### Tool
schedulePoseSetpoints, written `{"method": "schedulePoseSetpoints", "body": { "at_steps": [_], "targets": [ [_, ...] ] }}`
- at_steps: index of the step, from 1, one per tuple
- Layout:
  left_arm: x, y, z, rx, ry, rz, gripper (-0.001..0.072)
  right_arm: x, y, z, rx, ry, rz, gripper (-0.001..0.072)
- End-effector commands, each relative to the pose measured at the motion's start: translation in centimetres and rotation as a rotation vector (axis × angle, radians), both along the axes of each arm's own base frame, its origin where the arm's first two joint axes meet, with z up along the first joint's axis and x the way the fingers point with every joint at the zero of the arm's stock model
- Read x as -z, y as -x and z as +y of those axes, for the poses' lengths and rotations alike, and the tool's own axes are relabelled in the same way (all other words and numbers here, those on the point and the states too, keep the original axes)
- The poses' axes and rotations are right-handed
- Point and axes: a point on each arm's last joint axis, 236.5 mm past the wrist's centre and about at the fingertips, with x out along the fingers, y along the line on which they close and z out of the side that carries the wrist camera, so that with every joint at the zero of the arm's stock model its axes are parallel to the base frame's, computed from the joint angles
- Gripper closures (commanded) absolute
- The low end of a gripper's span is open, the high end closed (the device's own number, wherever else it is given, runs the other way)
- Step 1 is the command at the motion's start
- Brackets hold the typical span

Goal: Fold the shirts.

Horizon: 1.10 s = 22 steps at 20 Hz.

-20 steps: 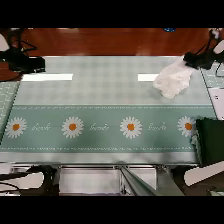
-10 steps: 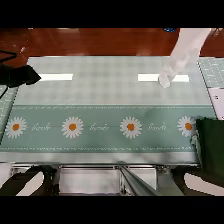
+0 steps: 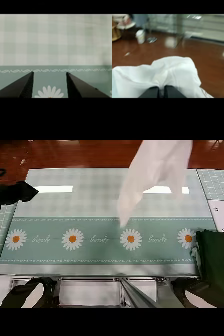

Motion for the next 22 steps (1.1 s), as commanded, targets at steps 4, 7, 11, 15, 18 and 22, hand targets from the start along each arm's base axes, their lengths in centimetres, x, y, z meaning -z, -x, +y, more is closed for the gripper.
{"method": "schedulePoseSetpoints", "body": {
  "at_steps": [4,7,11,15,18,22],
  "targets": [
    [-1.3,-0.7,-0.8,-0.012,0.080,-0.054,0.0204,16.8,2.4,13.9,-0.292,0.179,0.416,0.0691],
    [-1.1,-0.8,0.1,0.047,-0.021,-0.081,0.0204,27.9,1.8,19.7,-0.328,0.166,0.654,0.0691],
    [-0.9,-0.8,1.1,0.023,-0.029,-0.071,0.0204,39.4,4.3,27.4,-0.446,0.056,0.947,0.0691],
    [2.3,0.3,0.6,0.034,-0.004,0.014,0.0204,43.9,5.1,29.4,-0.446,-0.009,1.092,0.0299],
    [6.3,2.0,0.2,0.044,0.018,0.123,0.0204,40.4,1.0,24.6,-0.378,-0.069,1.062,0.0303],
    [10.9,4.1,-0.1,0.054,0.036,0.240,0.0204,33.7,-4.2,8.7,-0.110,0.002,0.946,0.0306]
  ]
}}
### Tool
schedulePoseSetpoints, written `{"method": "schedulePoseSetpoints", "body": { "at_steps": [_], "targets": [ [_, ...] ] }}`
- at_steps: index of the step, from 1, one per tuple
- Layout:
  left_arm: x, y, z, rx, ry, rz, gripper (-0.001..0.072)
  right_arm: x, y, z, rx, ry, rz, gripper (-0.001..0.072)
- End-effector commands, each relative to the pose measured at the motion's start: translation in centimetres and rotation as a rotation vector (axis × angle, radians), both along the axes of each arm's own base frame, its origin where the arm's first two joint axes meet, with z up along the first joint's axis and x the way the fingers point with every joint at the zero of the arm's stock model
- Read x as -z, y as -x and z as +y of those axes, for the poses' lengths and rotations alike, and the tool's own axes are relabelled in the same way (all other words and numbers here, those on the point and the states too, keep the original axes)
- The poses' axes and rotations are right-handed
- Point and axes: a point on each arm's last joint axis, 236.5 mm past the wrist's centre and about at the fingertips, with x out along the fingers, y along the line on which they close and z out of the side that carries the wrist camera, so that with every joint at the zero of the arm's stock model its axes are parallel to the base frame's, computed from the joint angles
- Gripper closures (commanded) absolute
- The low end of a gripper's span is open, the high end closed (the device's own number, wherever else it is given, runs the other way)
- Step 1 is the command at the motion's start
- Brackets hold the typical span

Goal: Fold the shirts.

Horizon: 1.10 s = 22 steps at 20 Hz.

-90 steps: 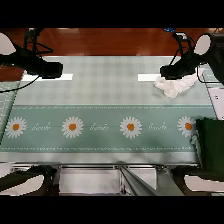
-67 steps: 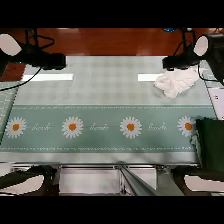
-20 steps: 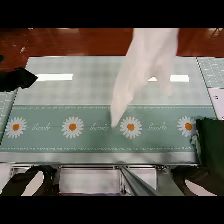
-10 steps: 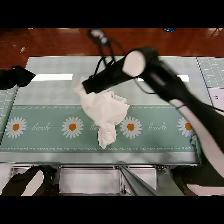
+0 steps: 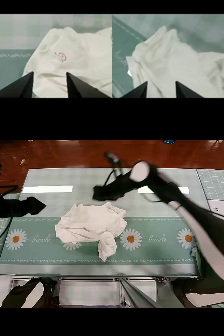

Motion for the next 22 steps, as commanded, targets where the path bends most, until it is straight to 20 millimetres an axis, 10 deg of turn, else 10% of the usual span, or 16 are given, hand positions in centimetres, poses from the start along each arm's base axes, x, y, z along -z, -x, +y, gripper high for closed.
{"method": "schedulePoseSetpoints", "body": {
  "at_steps": [1,3,6,11,16,17,19,22],
  "targets": [
    [4.6,2.4,-0.2,0.001,0.021,0.124,0.0204,-2.5,-1.8,-14.9,0.206,0.243,-0.047,0.0306],
    [7.9,4.1,0.5,-0.058,0.060,0.225,0.0204,-1.2,0.2,-22.8,0.360,0.383,-0.032,0.0306],
    [11.6,6.2,-0.2,-0.141,0.216,0.380,0.0204,4.0,6.0,-28.0,0.523,0.370,0.049,0.0307],
    [16.3,8.0,-4.2,-0.051,0.389,0.616,0.0204,10.8,14.0,-24.7,0.584,0.125,0.231,0.0306],
    [19.2,6.7,-5.3,-0.093,0.420,0.647,0.0205,13.2,16.9,-22.1,0.526,0.068,0.322,0.0307],
    [19.2,6.0,-5.4,-0.105,0.423,0.625,0.0247,13.3,17.1,-21.5,0.512,0.068,0.324,0.0307],
    [18.7,5.2,-5.9,-0.064,0.428,0.582,0.0686,14.1,17.4,-19.9,0.484,0.068,0.350,0.0307],
    [17.8,4.9,-6.1,0.008,0.427,0.555,0.0690,15.5,15.7,-16.5,0.501,-0.006,0.378,0.0307]
  ]
}}
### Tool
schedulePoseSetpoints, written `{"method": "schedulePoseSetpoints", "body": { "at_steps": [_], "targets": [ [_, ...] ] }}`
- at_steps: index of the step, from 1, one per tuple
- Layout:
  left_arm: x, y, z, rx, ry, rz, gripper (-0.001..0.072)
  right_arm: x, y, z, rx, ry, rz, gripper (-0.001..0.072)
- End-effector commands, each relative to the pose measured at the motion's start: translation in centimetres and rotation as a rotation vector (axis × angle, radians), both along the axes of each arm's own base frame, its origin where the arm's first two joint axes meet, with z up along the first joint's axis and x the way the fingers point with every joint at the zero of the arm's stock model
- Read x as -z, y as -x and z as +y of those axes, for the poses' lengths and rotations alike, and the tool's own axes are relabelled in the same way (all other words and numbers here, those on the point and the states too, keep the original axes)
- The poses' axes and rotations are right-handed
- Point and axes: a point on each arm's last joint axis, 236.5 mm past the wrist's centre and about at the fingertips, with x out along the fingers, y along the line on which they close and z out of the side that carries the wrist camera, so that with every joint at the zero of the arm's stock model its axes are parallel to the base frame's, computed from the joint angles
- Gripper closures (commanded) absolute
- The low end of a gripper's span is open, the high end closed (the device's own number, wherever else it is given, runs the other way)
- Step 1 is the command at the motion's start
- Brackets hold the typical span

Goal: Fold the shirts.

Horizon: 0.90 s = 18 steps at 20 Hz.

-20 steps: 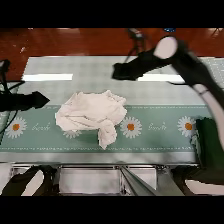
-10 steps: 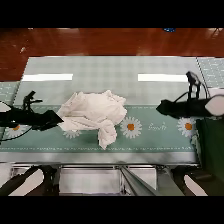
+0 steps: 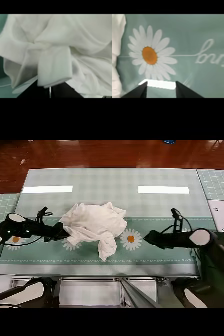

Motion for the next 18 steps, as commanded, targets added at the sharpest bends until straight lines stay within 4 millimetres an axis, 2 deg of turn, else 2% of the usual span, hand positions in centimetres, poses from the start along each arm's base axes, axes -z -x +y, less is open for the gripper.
{"method": "schedulePoseSetpoints", "body": {
  "at_steps": [1,5,8,11,12,13,14,15,17,18],
  "targets": [
    [-0.7,-0.7,-0.5,0.038,0.023,-0.042,0.0690,1.2,-1.8,3.9,0.021,-0.088,0.009,0.0307],
    [-0.8,-1.0,-0.5,0.036,0.023,-0.050,0.0690,1.3,-5.1,8.5,-0.049,-0.153,0.013,0.0307],
    [-0.8,-1.1,-0.5,0.045,0.020,-0.061,0.0690,2.6,-6.5,12.0,-0.117,-0.147,0.036,0.0307],
    [-1.1,-1.5,-0.7,0.028,0.036,-0.071,0.0690,3.4,-8.0,14.5,-0.151,-0.143,0.030,0.0307],
    [-1.6,-2.1,-0.9,0.014,0.050,-0.084,0.0690,3.4,-8.5,15.1,-0.158,-0.144,0.022,0.0331],
    [-2.4,-3.0,-1.1,0.002,0.070,-0.110,0.0690,3.3,-9.0,15.4,-0.159,-0.148,0.017,0.0438],
    [-3.6,-4.2,-1.4,-0.011,0.095,-0.141,0.0690,2.8,-9.5,15.7,-0.181,-0.150,-0.012,0.0638],
    [-5.2,-5.4,-1.7,-0.012,0.120,-0.186,0.0690,1.7,-10.1,16.0,-0.224,-0.157,-0.054,0.0691],
    [-10.2,-8.4,-2.0,-0.002,0.153,-0.321,0.0690,-2.5,-11.2,15.7,-0.306,-0.170,-0.125,0.0691],
    [-13.8,-10.1,-1.8,-0.003,0.153,-0.421,0.0691,-5.6,-12.4,14.8,-0.342,-0.154,-0.192,0.0691]
  ]
}}
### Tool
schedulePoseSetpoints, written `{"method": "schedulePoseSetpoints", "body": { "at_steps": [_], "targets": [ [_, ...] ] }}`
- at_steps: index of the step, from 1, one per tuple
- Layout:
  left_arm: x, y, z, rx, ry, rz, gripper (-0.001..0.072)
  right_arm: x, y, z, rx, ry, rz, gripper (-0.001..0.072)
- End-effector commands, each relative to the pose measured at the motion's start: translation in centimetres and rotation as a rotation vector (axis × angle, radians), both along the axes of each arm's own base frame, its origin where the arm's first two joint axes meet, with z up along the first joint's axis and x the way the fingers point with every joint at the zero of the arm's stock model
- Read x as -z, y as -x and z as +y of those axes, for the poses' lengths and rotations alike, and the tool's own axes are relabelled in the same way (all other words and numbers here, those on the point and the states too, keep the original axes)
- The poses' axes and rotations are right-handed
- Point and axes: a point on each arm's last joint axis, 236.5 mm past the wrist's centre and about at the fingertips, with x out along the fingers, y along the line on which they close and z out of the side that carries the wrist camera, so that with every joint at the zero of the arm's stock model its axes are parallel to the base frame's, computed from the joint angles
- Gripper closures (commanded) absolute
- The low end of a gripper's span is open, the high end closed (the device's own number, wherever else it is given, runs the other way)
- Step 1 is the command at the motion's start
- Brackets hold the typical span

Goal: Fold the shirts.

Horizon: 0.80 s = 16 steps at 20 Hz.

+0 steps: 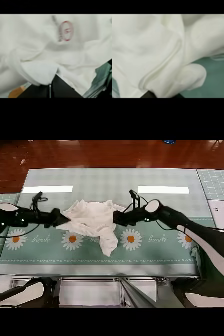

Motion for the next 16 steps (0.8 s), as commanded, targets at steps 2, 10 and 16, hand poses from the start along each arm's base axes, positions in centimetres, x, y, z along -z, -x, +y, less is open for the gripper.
{"method": "schedulePoseSetpoints", "body": {
  "at_steps": [2,10,16],
  "targets": [
    [-15.2,-6.0,0.2,-0.048,0.064,-0.396,0.0691,-12.3,-4.5,-4.1,-0.070,0.059,-0.290,0.0692],
    [-48.0,0.5,1.1,-0.142,-0.042,-1.186,0.0691,-43.1,1.6,-16.4,0.063,0.246,-0.934,0.0692],
    [-55.1,10.1,-0.1,-0.181,-0.318,-1.456,0.0691,-46.5,12.9,-21.6,0.108,0.364,-1.020,0.0691]
  ]
}}
